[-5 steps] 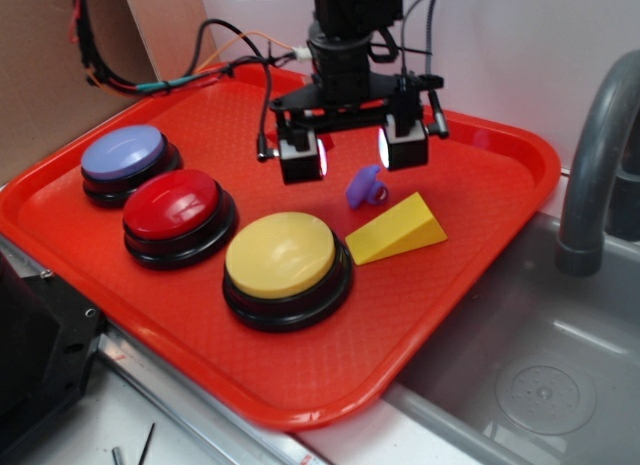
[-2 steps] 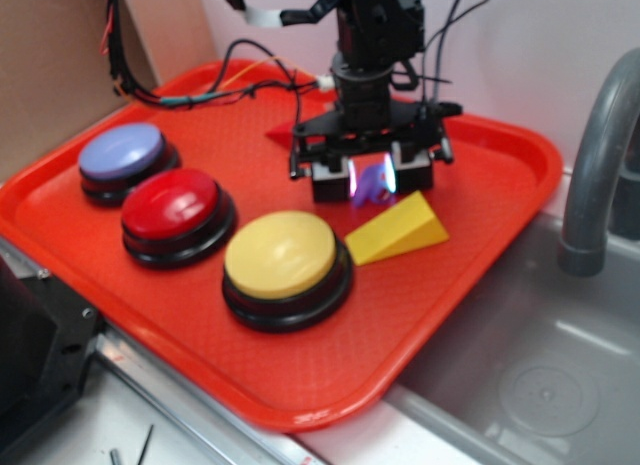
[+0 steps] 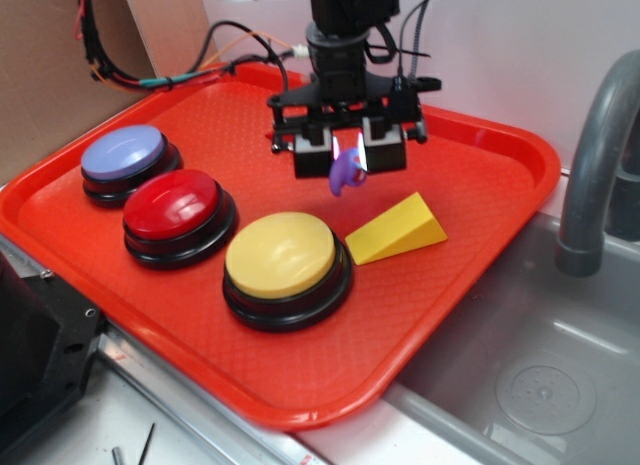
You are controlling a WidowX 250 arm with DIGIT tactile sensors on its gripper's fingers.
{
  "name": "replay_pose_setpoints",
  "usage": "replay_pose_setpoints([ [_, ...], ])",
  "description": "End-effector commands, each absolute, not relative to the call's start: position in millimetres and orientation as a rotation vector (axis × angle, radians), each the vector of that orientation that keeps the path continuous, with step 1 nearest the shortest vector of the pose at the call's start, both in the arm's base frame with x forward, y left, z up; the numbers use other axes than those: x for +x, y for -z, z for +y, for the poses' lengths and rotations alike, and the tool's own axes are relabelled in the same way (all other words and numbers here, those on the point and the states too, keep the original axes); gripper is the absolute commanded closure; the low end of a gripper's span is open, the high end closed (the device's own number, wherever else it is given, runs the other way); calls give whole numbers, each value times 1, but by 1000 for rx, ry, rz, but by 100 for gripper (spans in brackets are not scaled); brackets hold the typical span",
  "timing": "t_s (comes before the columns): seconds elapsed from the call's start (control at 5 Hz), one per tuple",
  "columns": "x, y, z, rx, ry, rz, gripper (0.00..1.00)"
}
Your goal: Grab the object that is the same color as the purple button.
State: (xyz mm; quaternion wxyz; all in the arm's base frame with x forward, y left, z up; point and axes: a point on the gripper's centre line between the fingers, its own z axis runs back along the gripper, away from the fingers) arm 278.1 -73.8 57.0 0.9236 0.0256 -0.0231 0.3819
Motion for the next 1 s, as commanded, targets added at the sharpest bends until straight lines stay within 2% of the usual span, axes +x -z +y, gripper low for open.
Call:
replay_pose_setpoints([
  [0.0, 282, -156, -55, -30, -511, -109, 100],
  [0.2, 267, -206, -44, -78, -483, -143, 100],
  [0.4, 261, -227, -37, -133, -447, -156, 100],
  [0.6, 254, -241, -25, -170, -488, -186, 100],
  [0.8, 259, -230, -21, -108, -524, -139, 100],
])
